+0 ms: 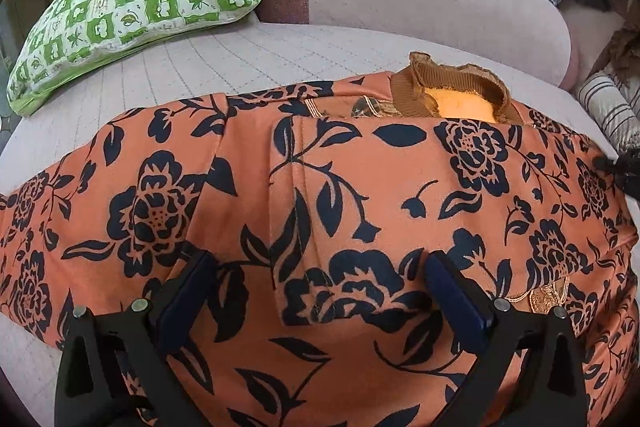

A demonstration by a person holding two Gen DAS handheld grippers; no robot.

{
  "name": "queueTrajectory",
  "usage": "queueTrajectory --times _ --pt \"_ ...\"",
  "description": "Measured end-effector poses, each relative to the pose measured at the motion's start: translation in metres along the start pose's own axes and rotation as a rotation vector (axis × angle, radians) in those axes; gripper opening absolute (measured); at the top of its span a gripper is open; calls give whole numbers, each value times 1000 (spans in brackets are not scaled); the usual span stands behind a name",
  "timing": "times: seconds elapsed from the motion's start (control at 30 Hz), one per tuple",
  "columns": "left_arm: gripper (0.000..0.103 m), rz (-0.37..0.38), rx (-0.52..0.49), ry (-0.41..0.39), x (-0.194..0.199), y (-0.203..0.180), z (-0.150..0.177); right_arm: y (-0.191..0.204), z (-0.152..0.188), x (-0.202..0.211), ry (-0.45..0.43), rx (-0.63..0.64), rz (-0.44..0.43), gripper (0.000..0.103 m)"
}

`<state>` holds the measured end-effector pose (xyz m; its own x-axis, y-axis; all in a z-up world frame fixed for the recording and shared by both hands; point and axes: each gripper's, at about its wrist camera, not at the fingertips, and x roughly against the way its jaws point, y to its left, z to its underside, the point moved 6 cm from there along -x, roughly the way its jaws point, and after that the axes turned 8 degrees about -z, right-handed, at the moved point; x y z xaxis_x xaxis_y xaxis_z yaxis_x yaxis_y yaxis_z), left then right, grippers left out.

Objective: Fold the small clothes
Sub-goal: 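Fold the held sleeve across the blouse body, then open the right tool, then grasp the other blouse sleeve with the left tool and lift it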

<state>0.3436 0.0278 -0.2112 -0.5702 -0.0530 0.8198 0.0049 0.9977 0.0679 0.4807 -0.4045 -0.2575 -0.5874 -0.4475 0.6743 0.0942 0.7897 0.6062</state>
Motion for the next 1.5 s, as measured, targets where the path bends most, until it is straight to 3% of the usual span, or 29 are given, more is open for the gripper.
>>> queueTrajectory --times 0.07,0.13,0.17,0.2,0.23,0.27,0.33,0.37,0.4,0.43,0.47,0.5,0.53,0.57,0.63,0.67,0.73,0.77,0.8,0.9,0.97,1.03,1.1,1.17,1.23,1.3,1.33,1.4,1.5 --pt "103 -4 -8 -1 0 -3 2 -2 4 -9 4 77 120 12" --pt "103 -8 -10 -2 1 -3 2 -12 7 -16 5 37 94 15" --pt "103 -2 -6 0 2 -2 3 -9 5 -9 -24 18 72 22" --pt "103 6 -5 2 4 -1 2 -8 4 2 -53 14 120 35" --pt "103 13 -6 3 8 0 2 -5 4 17 -92 36 179 37" --pt "103 16 -2 -6 12 2 2 10 7 34 -142 80 171 37" --pt "103 10 22 -39 23 9 1 36 19 52 -165 115 67 37" --pt "103 9 35 -46 25 12 1 53 33 53 -124 113 -49 42" --pt "103 5 49 -40 23 14 1 61 44 49 -86 101 -127 59" --pt "103 0 58 -4 15 15 2 62 54 42 -57 79 -177 63" --pt "103 -1 58 38 6 14 5 46 66 26 -7 16 -152 63" --pt "103 -20 33 30 4 11 6 17 76 8 53 -83 -96 56" --pt "103 -32 0 13 9 8 5 -4 79 5 33 -149 -95 39" --pt "103 -21 -19 26 14 7 5 -19 78 18 -19 -215 -54 1" --pt "103 26 -2 -15 37 13 4 -8 76 41 -85 -188 -38 9" --pt "103 24 21 -46 48 20 3 11 78 52 -107 -124 -69 9" --pt "103 45 90 -66 68 38 8 34 88 49 -58 -78 -179 13" --pt "103 62 125 -64 74 45 13 35 94 41 -16 -40 -186 26" --pt "103 78 177 -53 80 54 21 25 106 30 25 -21 -117 51" --pt "103 83 210 1 87 70 44 21 111 30 -3 -109 -91 49" --pt "103 78 246 4 94 81 59 53 113 58 -45 17 -23 62" --pt "103 80 275 9 100 84 72 94 129 80 -83 167 -59 66" --pt "103 99 271 -5 110 80 82 106 150 105 -83 227 -82 79" --pt "103 110 253 -19 116 71 91 107 178 103 -46 248 -65 82" --pt "103 113 217 0 110 59 104 97 203 90 25 266 -5 82" --pt "103 114 163 98 86 46 122 76 227 63 165 242 85 82" --pt "103 80 112 74 87 40 121 72 232 55 181 235 104 82" --pt "103 19 -10 110 85 29 125 80 234 60 134 279 101 87" --pt "103 71 -4 137 86 33 122 79 237 59 147 265 101 88"
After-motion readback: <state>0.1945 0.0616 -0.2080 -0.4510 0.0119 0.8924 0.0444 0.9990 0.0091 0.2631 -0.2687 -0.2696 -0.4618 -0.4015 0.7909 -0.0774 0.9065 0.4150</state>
